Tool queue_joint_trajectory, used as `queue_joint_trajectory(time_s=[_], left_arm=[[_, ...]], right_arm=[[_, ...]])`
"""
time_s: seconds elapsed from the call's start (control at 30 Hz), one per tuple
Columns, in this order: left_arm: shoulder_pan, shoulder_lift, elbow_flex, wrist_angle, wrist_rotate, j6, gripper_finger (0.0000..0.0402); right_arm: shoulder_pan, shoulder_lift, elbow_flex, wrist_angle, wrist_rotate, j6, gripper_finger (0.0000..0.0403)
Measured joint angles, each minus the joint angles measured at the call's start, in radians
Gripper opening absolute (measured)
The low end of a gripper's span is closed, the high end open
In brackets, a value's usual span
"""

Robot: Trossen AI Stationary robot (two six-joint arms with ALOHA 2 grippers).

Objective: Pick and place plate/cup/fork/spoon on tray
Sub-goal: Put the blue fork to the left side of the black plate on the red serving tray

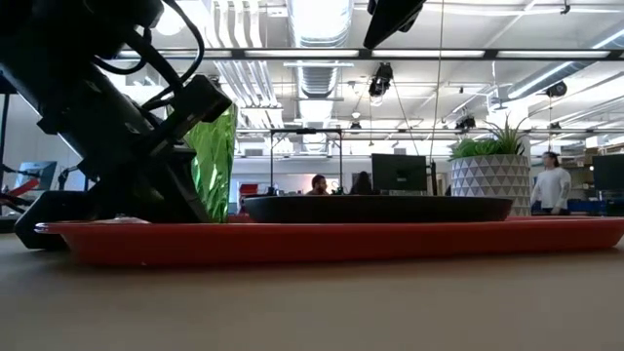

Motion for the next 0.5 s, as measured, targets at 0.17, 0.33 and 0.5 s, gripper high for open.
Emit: queue_joint_trajectory(time_s=[0.17,0.33,0.5], left_arm=[[0.000,-0.011,0.001,0.004,-0.001,0.050,0.0000],[0.004,-0.053,0.011,0.009,-0.053,0.142,0.0000],[0.014,-0.106,0.005,0.006,-0.061,0.197,0.0000]], right_arm=[[0.000,0.000,0.000,0.000,0.000,-0.002,0.0009],[0.000,0.000,0.000,0.000,0.000,-0.003,0.0009],[0.000,0.000,0.000,0.000,0.000,0.002,0.0009]])
